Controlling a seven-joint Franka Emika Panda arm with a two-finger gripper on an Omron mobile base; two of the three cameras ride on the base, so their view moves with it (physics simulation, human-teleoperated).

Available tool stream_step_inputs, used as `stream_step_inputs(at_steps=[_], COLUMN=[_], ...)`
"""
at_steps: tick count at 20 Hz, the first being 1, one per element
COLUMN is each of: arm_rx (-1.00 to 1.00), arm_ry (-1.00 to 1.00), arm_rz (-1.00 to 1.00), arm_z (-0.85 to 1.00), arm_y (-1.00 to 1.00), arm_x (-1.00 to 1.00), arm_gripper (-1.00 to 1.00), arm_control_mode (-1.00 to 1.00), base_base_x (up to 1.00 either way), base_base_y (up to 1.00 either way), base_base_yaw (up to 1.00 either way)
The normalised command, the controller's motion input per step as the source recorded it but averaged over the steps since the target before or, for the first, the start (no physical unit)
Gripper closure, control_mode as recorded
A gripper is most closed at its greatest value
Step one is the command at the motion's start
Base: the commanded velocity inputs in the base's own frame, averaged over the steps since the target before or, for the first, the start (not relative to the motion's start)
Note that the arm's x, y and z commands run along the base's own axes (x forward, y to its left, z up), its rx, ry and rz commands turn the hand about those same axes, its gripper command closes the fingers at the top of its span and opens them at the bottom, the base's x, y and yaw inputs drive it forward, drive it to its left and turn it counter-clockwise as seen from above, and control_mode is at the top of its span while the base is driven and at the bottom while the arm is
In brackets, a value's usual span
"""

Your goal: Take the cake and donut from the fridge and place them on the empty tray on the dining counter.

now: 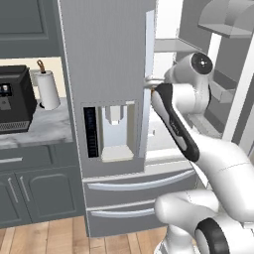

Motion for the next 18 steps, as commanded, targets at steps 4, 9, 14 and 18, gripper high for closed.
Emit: stream_step_inputs(at_steps=[4, 9, 14, 18], arm_rx=[0.01, 0.00, 0.00, 0.00], arm_ry=[-0.17, -0.20, -0.02, 0.00], arm_rz=[0.00, 0.00, 0.00, 0.00], arm_z=[-0.45, -0.37, -0.02, 0.00], arm_y=[0.00, 0.00, -0.03, -0.09], arm_x=[0.48, 0.56, 0.80, 0.84], arm_gripper=[-1.00, -1.00, -1.00, -1.00], arm_control_mode=[-1.00, -1.00, -1.00, -1.00], base_base_x=[0.00, 0.00, 0.00, 0.00], base_base_y=[0.00, 0.00, 0.00, 0.00], base_base_yaw=[0.00, 0.00, 0.00, 0.00])
